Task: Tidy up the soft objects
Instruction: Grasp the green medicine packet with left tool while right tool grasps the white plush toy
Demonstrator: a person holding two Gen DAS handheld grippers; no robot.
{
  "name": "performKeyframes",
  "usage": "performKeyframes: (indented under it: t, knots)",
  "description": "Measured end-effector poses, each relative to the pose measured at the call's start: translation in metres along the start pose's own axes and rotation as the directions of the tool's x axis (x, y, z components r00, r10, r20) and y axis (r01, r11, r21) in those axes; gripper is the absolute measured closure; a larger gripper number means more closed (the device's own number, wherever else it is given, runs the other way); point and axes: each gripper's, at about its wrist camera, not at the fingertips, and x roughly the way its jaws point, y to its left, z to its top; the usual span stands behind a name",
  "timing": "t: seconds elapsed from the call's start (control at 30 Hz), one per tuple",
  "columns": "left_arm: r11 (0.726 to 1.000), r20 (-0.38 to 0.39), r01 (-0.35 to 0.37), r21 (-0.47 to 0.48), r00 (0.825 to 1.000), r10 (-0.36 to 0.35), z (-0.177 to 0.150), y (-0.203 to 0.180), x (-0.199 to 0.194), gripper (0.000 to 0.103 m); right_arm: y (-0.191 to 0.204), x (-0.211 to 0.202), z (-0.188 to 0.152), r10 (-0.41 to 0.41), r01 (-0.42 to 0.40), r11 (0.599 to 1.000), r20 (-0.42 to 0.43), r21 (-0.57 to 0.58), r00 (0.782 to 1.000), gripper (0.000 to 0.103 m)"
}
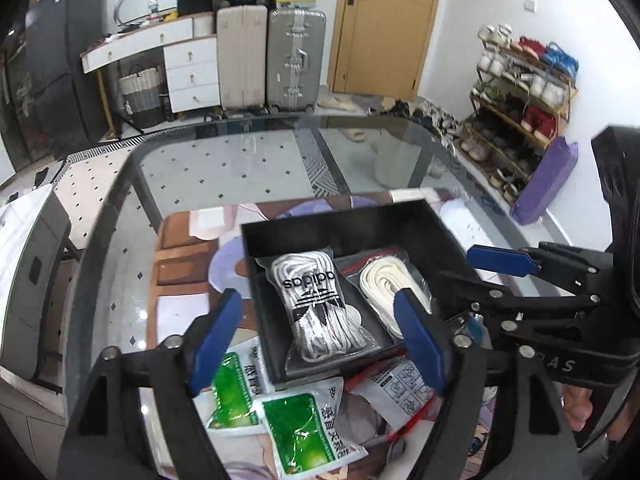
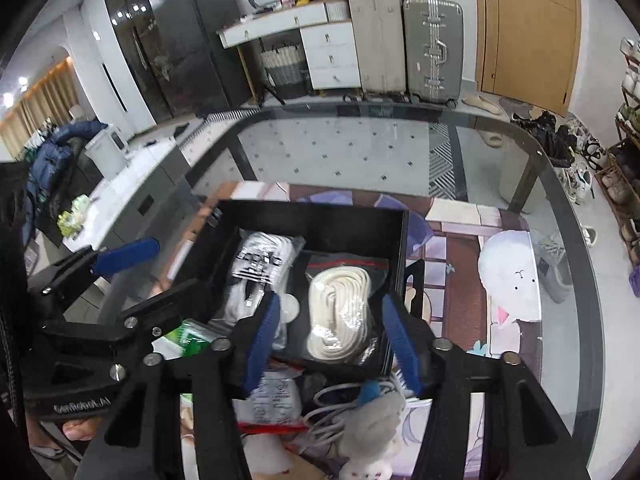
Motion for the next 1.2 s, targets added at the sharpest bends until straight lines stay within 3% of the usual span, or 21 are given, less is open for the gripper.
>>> performKeyframes:
  t: [0.07,0.2,0.37,0.73,1.07,1.2]
  knots:
    - [1.000,0.011,0.020,-0.004,1.000,-0.020,-0.002,0.003,-0.009,0.023,0.000,-0.011,-0.002,0.004,-0.004,1.000,0.024,-0.001,1.000,0.039]
    - [1.000,0.017,0.014,0.000,1.000,-0.014,-0.016,0.007,-0.024,0.020,-0.003,-0.028,-0.011,-0.021,0.022,1.000,0.050,-0.020,0.999,0.039]
    - [0.999,-0.025,0.018,0.039,1.000,-0.017,-0.034,0.007,-0.024,0.020,-0.015,-0.037,-0.030,-0.041,0.042,0.999,0.040,-0.018,0.998,0.039]
    - [0.999,-0.152,0.048,-0.013,0.987,-0.049,-0.072,0.016,-0.003,0.020,-0.032,-0.028,-0.075,-0.053,0.051,0.998,-0.041,-0.045,0.998,0.039]
    - [0.999,-0.220,-0.002,0.034,0.976,0.009,-0.095,-0.003,0.024,0.020,-0.031,-0.007,-0.105,-0.067,0.057,0.994,-0.116,-0.089,0.991,0.039]
    - [1.000,-0.230,0.011,0.024,0.973,-0.005,-0.093,-0.006,0.028,0.020,-0.028,-0.001,-0.106,-0.074,0.061,0.992,-0.125,-0.109,0.989,0.039]
